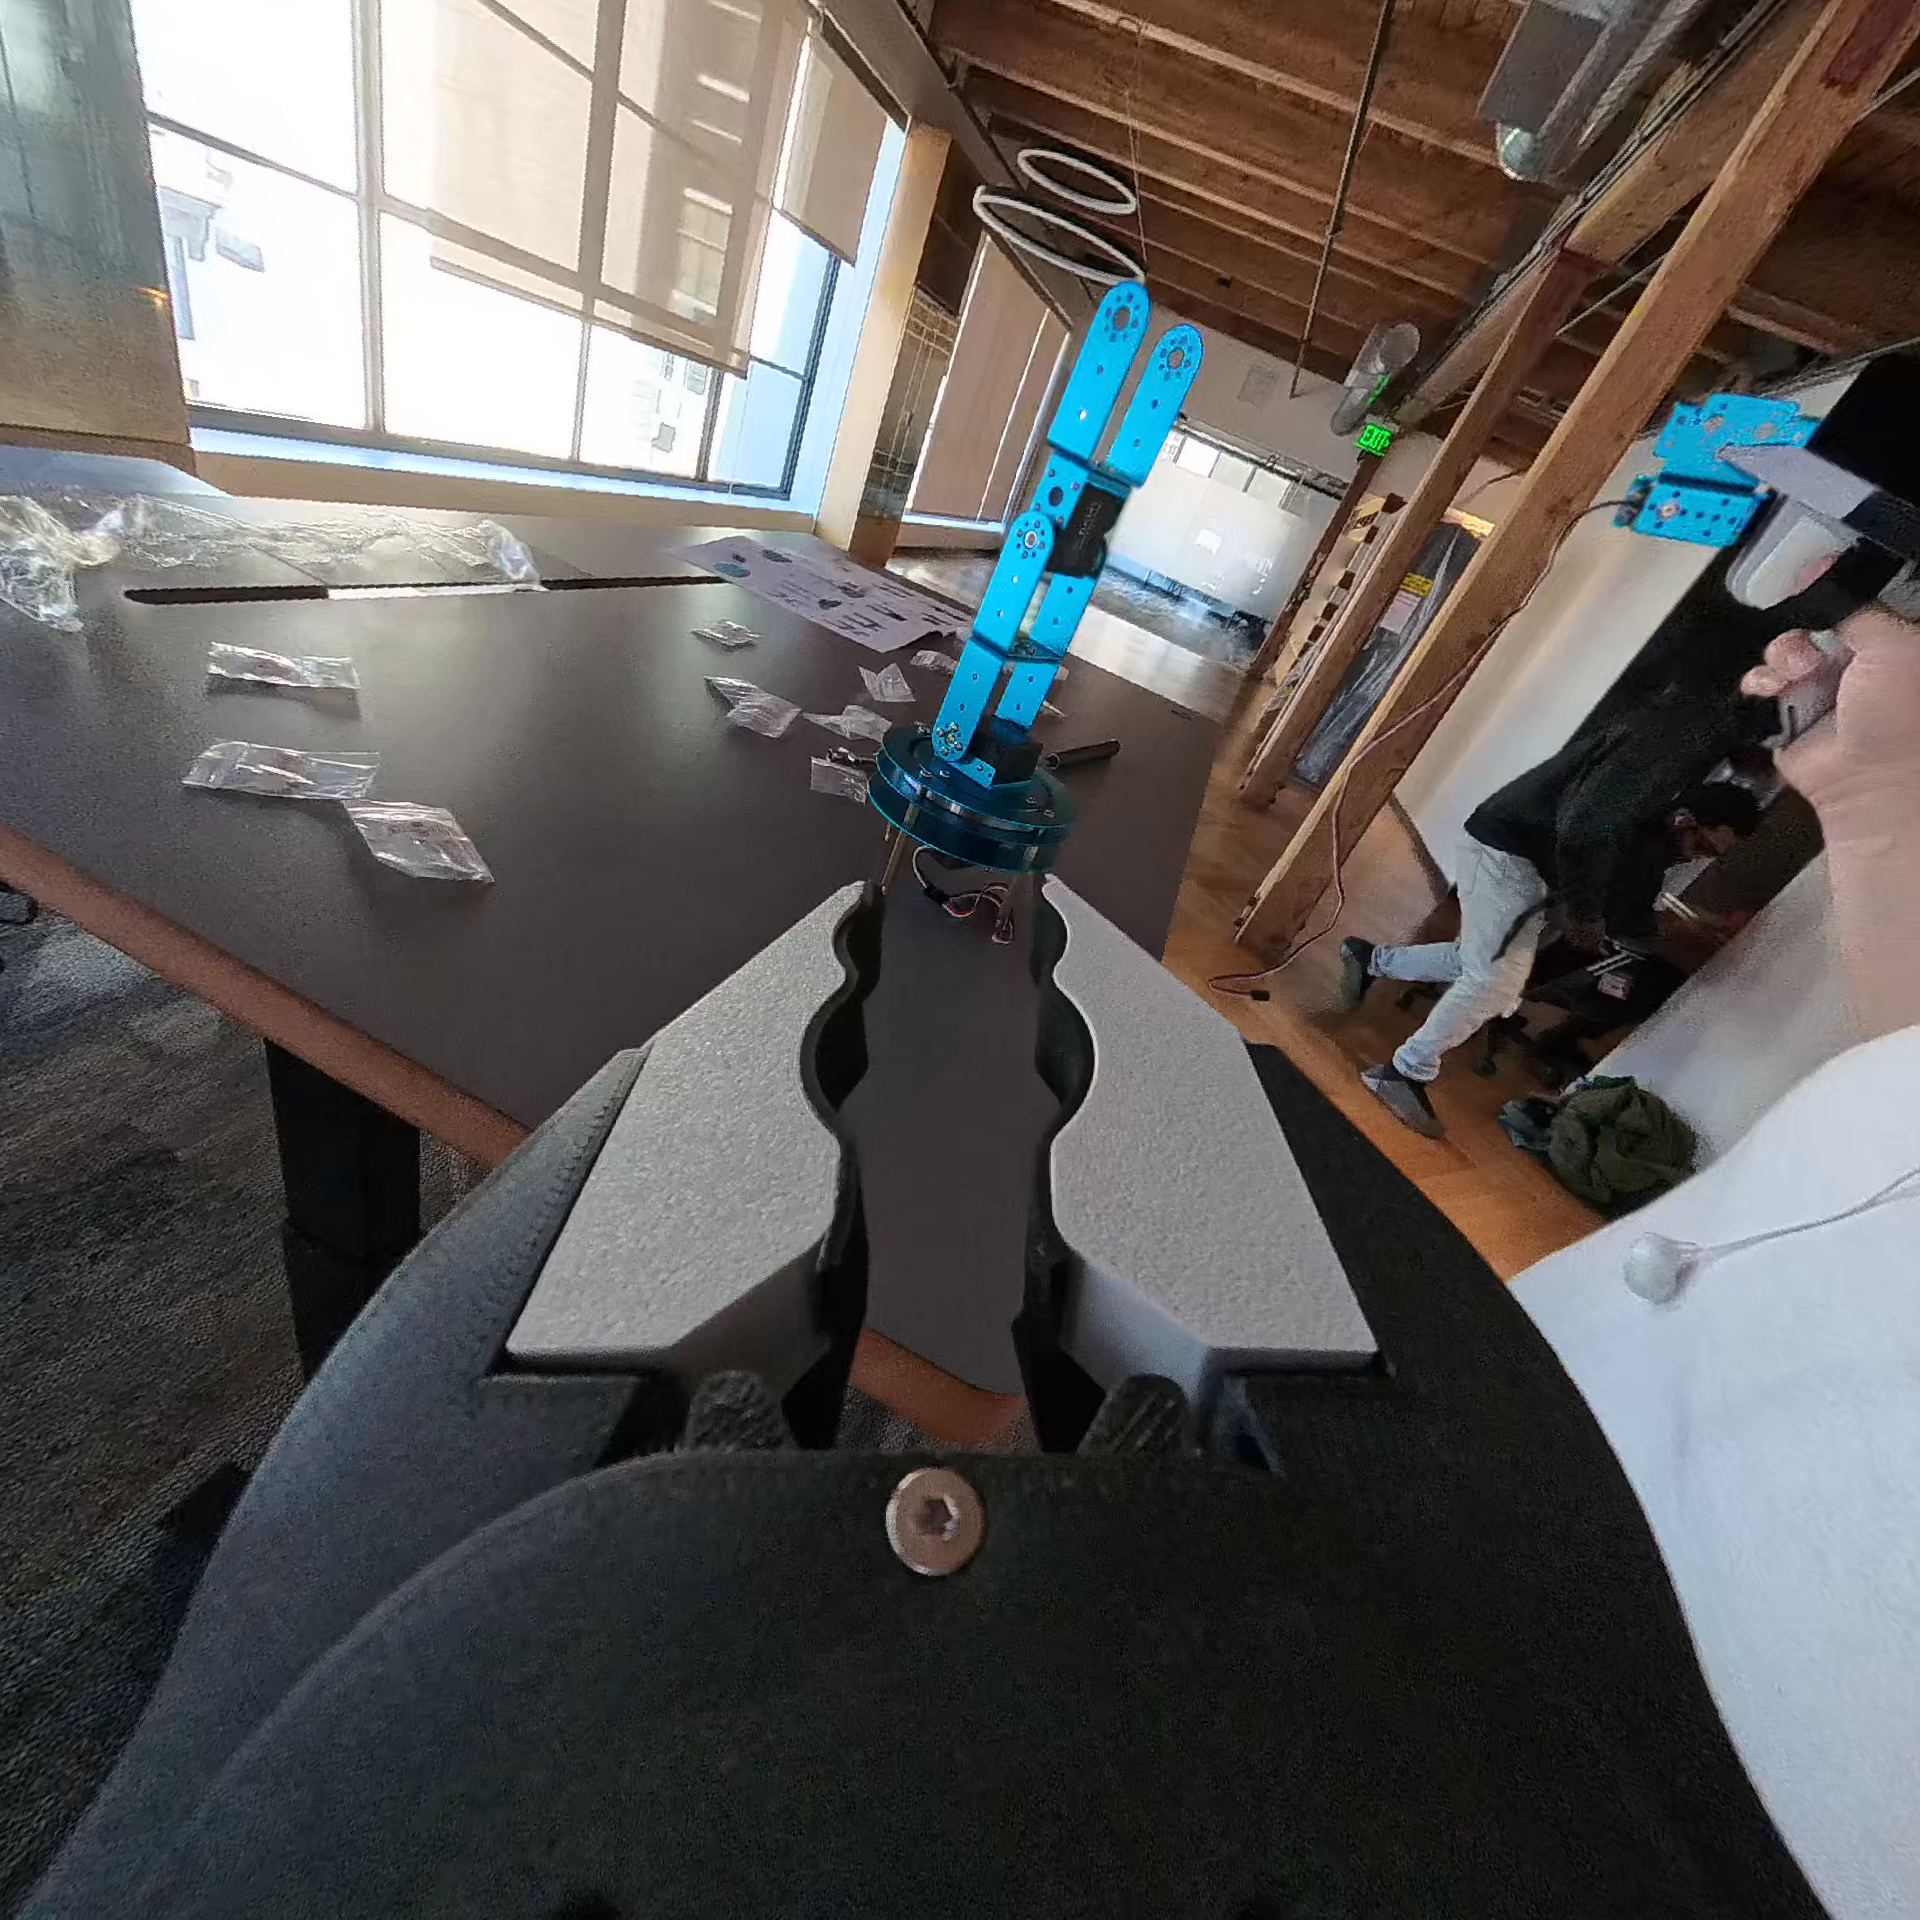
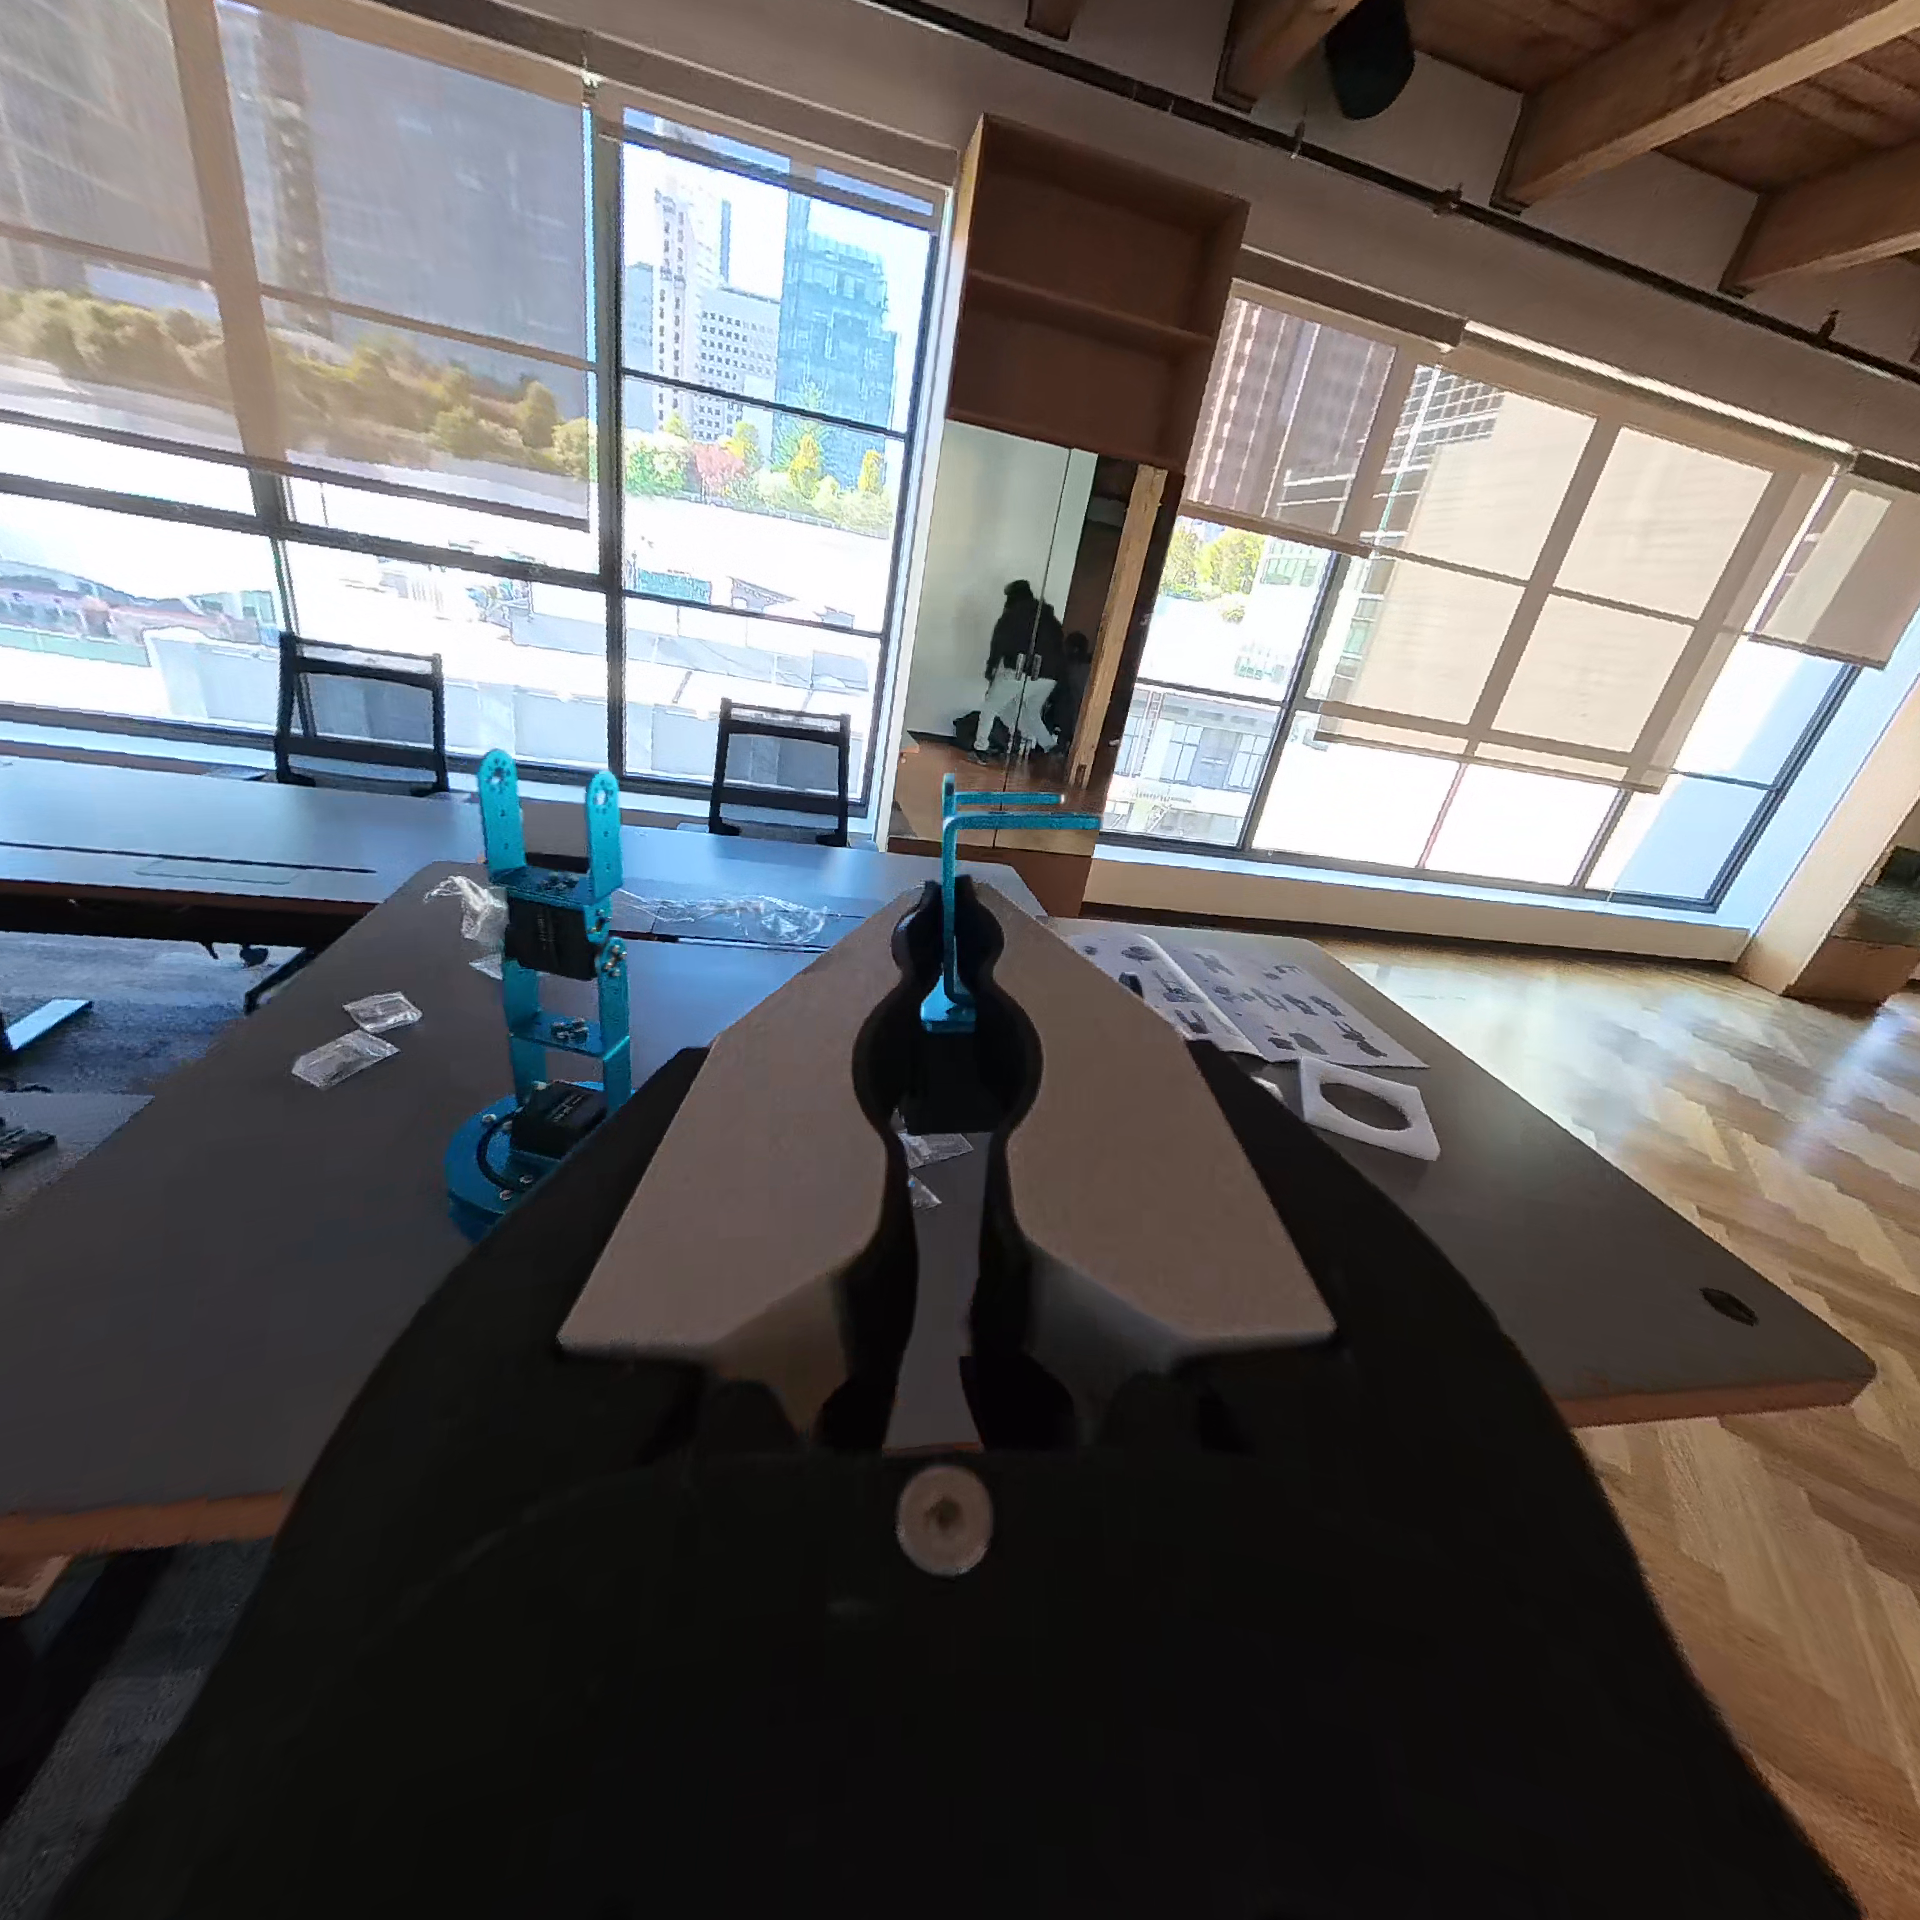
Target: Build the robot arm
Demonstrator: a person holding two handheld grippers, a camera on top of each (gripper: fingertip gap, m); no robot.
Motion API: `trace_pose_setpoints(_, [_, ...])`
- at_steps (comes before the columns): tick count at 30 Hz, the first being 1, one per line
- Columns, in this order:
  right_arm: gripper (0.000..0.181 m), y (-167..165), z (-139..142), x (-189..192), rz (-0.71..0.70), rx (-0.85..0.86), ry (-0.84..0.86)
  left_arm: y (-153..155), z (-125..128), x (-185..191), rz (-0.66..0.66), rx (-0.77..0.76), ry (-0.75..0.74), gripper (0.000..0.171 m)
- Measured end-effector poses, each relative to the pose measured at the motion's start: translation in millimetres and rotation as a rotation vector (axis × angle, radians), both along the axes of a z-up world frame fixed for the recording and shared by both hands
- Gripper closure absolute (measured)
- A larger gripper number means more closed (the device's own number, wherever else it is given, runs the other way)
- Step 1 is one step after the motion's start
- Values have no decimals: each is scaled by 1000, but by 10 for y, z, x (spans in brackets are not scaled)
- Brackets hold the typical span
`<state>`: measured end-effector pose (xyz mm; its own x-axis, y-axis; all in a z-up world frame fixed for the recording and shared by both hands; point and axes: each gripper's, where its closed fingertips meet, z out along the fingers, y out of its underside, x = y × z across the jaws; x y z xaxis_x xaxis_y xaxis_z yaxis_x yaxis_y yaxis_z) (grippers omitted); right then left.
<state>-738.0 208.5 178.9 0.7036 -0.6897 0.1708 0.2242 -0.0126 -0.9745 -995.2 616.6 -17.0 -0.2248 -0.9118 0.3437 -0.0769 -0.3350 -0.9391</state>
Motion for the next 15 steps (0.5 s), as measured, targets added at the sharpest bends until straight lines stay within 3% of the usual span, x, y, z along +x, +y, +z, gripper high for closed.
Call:
trace_pose_setpoints(11, [180, 324, 90, -172, 10, -91, 12, 163, -362, -132, 26, -49, -4, 145])
trace_pose_setpoints(15, [180, 324, 63, -150, 27, -96, 29, 203, -380, -167, 55, -73, -21, 145])
